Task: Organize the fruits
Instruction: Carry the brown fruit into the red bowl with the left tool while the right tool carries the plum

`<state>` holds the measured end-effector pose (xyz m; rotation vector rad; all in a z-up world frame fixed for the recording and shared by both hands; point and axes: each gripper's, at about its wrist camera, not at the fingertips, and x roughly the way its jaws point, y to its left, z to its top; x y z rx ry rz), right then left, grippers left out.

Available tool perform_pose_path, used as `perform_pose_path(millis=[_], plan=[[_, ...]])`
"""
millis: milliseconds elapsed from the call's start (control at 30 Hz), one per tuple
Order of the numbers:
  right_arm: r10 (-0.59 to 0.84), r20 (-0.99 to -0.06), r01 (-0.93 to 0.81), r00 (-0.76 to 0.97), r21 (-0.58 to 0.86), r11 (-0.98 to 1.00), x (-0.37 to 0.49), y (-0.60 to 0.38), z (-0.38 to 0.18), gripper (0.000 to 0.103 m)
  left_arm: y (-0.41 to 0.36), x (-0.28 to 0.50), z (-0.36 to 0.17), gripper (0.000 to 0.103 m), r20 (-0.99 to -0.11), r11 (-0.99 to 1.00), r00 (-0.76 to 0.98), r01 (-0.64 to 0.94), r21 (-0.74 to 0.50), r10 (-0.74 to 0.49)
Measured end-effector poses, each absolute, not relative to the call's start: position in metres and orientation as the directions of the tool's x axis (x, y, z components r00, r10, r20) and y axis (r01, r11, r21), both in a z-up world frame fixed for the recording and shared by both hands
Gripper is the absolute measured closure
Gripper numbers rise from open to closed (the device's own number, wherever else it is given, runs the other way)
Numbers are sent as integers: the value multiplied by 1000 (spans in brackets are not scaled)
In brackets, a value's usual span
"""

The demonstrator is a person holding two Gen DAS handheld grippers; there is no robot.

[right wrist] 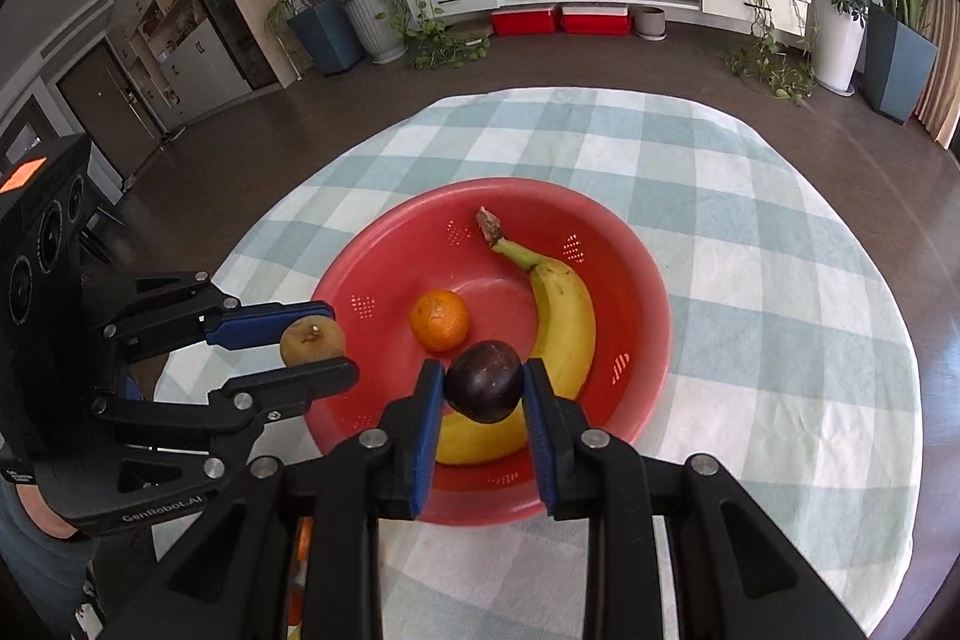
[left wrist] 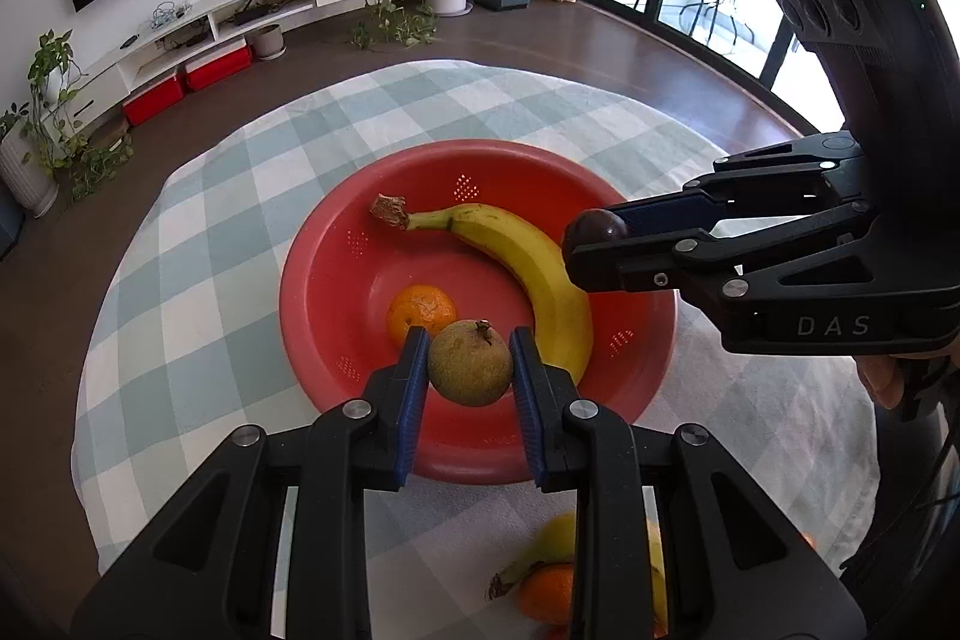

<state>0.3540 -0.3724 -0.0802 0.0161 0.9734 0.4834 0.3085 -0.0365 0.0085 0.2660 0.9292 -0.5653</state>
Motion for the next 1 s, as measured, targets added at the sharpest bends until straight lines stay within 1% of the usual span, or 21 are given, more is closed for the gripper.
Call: perform_pose_path(millis=[233,500,900,1000], plan=[[355,-817,-401,455,168,900,367,-359,-98,74,-50,315,-22,78,-845,804,452,594,45,-286],[310,-837,-417,450,110,902,371,-349,-111,74,-55,322,-42,78,-864,803,429,594,50,-263],[296,-839,-424,456,88,901,371,-348,-114,74,-57,325,-45,77,-864,820,434,571,46,-254],[295,-840,-424,457,85,901,371,-348,-114,73,-57,324,-45,76,-863,827,437,561,42,-253]])
